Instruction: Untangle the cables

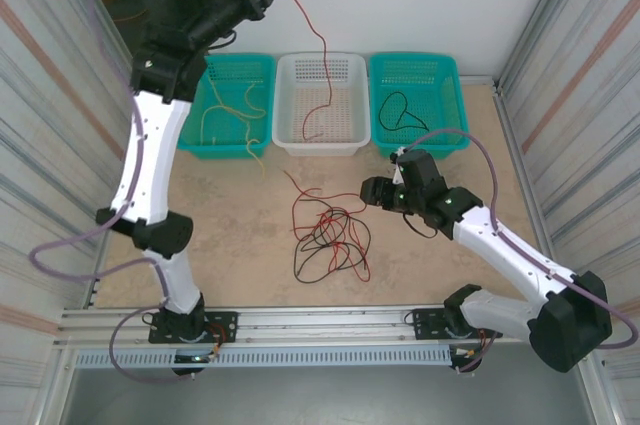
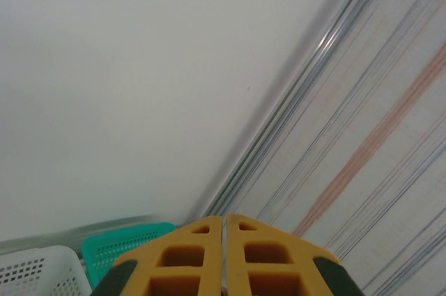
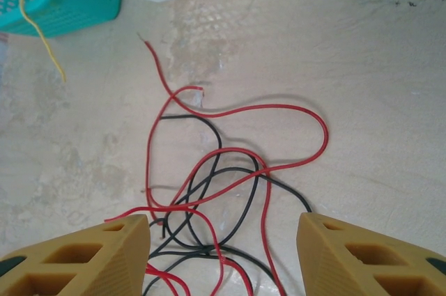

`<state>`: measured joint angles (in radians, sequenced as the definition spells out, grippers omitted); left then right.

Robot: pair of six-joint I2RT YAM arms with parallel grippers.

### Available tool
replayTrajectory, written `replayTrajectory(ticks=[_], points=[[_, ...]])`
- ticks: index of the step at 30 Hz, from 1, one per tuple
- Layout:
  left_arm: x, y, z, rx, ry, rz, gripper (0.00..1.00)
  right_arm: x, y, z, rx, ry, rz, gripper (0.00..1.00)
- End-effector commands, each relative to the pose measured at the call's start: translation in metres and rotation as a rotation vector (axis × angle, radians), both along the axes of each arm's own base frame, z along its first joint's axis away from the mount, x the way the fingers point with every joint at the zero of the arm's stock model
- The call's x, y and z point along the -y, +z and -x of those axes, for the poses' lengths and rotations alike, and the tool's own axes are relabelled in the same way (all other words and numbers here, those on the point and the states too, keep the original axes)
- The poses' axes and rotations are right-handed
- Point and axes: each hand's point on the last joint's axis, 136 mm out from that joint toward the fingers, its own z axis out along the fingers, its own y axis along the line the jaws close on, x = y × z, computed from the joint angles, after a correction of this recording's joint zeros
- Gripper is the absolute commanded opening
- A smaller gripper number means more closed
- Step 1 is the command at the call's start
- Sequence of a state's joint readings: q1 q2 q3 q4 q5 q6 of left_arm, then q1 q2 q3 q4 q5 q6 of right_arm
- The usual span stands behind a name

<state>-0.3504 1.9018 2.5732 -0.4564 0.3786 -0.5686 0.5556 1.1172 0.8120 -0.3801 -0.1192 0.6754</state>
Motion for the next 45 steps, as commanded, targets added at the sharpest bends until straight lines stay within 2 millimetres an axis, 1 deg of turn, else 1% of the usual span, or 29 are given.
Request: replayTrajectory(ticks=[1,4,5,6,7,8,12,14,15,17,18,19,20,24,25,27,29,30,32,38,40,43,45], points=[[-0.013,0.028,-0.011,0.045,-0.011,0.124,0.0,0.007,0.002,-0.012,0.017,-0.041,0.069,0.58],[-0.018,0.012,-0.043,-0.011,-0.027,0.199,0.0,0.027,0.013,-0.019,0.067,-0.162,0.185,0.68],[-0.018,0.006,-0.051,-0.025,-0.028,0.21,0.0,0.033,0.018,-0.019,0.094,-0.201,0.223,0.74],[-0.017,0.001,-0.058,-0.033,-0.03,0.213,0.0,0.038,0.022,-0.02,0.116,-0.227,0.249,0.76],[-0.016,-0.001,-0.06,-0.027,-0.034,0.213,0.0,0.044,0.025,-0.02,0.127,-0.256,0.269,0.77],[-0.012,-0.016,-0.076,-0.048,-0.032,0.208,0.0,0.048,0.028,-0.02,0.131,-0.276,0.271,0.77],[-0.009,-0.044,-0.103,-0.087,-0.009,0.208,0.0,0.057,0.037,-0.013,0.166,-0.303,0.254,0.76],[-0.006,-0.062,-0.115,-0.123,-0.004,0.194,0.0,0.062,0.042,-0.01,0.193,-0.311,0.232,0.76],[-0.004,-0.075,-0.12,-0.151,-0.003,0.18,0.0,0.064,0.043,-0.008,0.198,-0.313,0.218,0.76],[0.001,-0.102,-0.128,-0.218,-0.005,0.152,0.0,0.066,0.041,-0.008,0.178,-0.308,0.205,0.76],[0.004,-0.119,-0.132,-0.256,-0.002,0.134,0.0,0.067,0.049,-0.007,0.186,-0.308,0.176,0.76],[0.006,-0.136,-0.134,-0.29,0.007,0.113,0.0,0.066,0.051,-0.006,0.176,-0.297,0.161,0.76],[0.008,-0.15,-0.135,-0.315,0.011,0.092,0.06,0.065,0.052,-0.006,0.166,-0.284,0.15,0.76],[0.015,-0.209,-0.138,-0.422,0.05,-0.035,0.56,0.054,0.06,-0.005,0.16,-0.218,0.126,0.75],[0.015,-0.223,-0.14,-0.454,0.061,-0.073,0.69,0.051,0.056,-0.007,0.145,-0.205,0.133,0.74],[0.017,-0.246,-0.142,-0.505,0.055,-0.122,0.87,0.045,0.054,-0.009,0.131,-0.175,0.138,0.74],[0.017,-0.266,-0.144,-0.542,0.052,-0.171,0.98,0.041,0.053,-0.01,0.113,-0.152,0.146,0.73],[0.016,-0.275,-0.143,-0.556,0.055,-0.199,0.99,0.039,0.053,-0.011,0.104,-0.142,0.15,0.73],[0.013,-0.283,-0.138,-0.572,0.067,-0.241,0.99,0.036,0.053,-0.011,0.092,-0.126,0.154,0.73],[0.005,-0.276,-0.112,-0.514,0.136,-0.44,0.99,0.034,0.051,-0.01,0.069,-0.13,0.146,0.73],[0.007,-0.271,-0.099,-0.489,0.132,-0.509,0.99,0.032,0.049,-0.008,0.061,-0.131,0.137,0.74],[0.013,-0.257,-0.069,-0.408,0.124,-0.612,0.99,0.021,0.047,-0.005,0.05,-0.102,0.112,0.74],[0.02,-0.249,-0.045,-0.31,0.136,-0.701,0.99,0.012,0.046,-0.004,0.041,-0.078,0.105,0.74]])
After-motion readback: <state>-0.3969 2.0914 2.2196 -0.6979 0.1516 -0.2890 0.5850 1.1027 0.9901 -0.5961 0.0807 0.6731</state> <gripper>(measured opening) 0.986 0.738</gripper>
